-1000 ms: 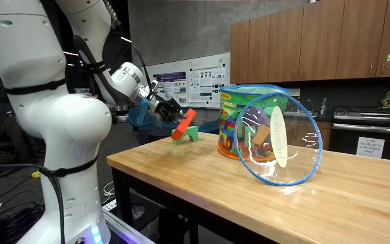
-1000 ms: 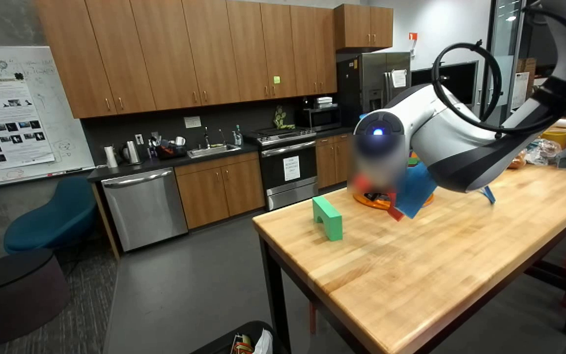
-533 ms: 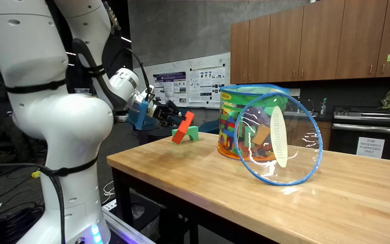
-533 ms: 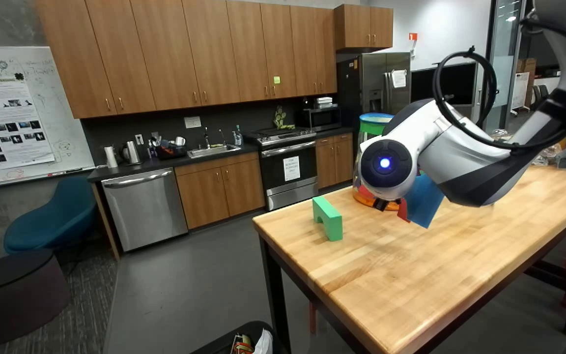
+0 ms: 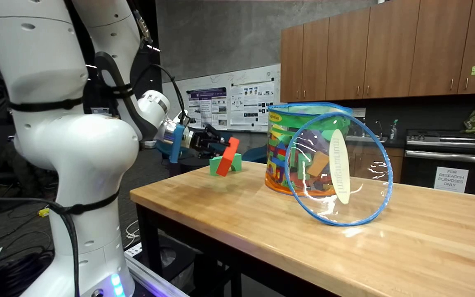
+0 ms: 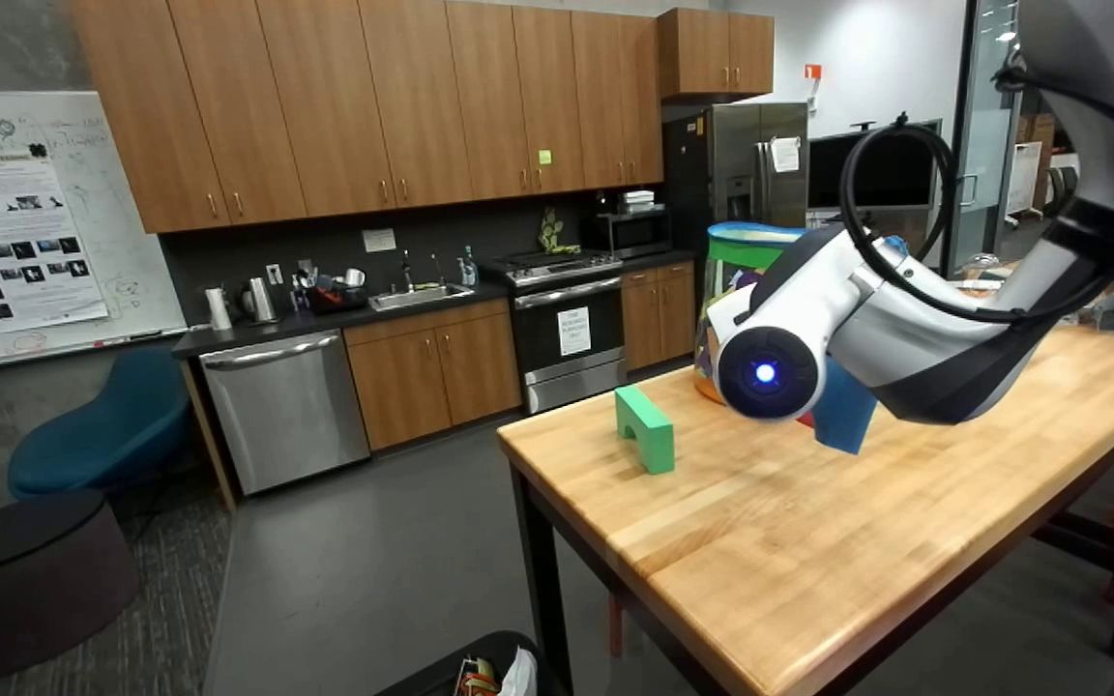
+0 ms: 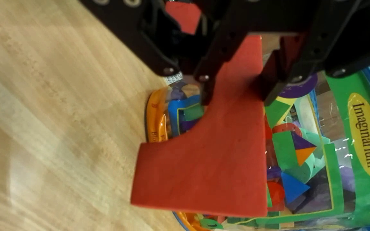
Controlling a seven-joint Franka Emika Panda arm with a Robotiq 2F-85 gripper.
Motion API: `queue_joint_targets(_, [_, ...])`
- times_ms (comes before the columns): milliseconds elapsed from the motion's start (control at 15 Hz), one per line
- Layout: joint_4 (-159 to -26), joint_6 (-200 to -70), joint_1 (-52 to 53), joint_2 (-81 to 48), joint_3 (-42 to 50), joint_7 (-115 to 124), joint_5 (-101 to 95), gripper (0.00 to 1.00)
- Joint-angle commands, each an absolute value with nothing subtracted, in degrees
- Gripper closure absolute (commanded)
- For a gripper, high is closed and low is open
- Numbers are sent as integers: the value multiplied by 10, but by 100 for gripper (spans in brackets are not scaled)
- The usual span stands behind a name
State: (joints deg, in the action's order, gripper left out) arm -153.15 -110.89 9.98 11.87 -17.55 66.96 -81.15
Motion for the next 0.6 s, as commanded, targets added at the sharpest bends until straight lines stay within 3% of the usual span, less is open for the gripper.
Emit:
queue_joint_targets(0, [-1532, -1074, 118, 94, -164, 667, -840, 86])
queue_joint_targets(533, [-1532, -1002, 129, 37, -167, 679, -881, 86])
